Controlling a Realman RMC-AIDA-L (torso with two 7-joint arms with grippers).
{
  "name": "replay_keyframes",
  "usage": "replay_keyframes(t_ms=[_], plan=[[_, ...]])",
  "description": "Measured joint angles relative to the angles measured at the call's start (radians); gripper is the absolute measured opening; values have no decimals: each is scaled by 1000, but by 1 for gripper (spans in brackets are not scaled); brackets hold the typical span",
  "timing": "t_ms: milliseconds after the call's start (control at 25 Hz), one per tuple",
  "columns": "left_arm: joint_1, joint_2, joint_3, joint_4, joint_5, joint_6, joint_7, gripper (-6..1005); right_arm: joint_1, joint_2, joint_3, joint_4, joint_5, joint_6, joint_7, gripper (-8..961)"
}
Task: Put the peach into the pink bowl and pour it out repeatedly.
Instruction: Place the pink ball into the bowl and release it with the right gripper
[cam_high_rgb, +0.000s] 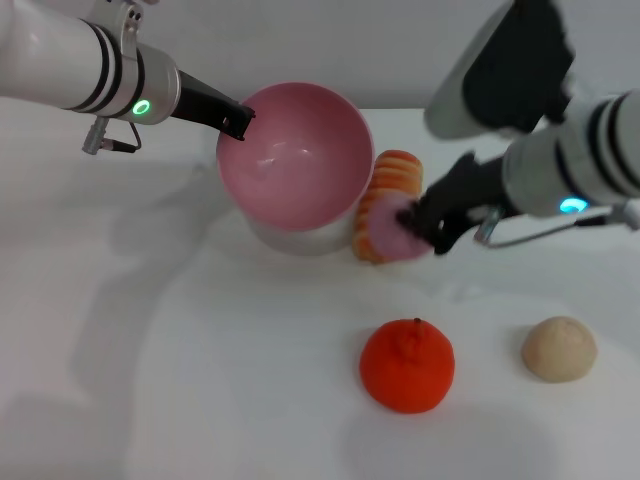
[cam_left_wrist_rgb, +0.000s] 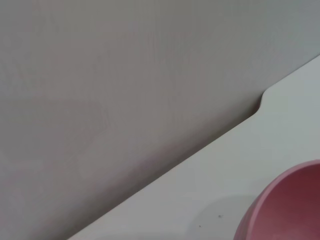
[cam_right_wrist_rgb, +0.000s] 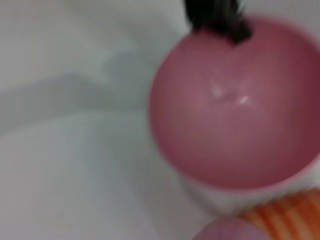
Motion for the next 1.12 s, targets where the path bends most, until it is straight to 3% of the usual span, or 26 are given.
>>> replay_keyframes(t_ms=[280,440,920,1120], plan=[[0,-3,22,0,-4,15,0,45,-13,2,96,-250,-14,-69,-4,80],[-1,-6,50,7,-10,22,-7,45,-4,3,110,-320,-10,-63,-9,99],[-1,-9,117,57,-60,43,-12,45,70,-1,24,-110,-22,73,-24,155],[-2,-9,118,58,-62,41,-12,45,65,1,0,-89,-24,116,-25,178]])
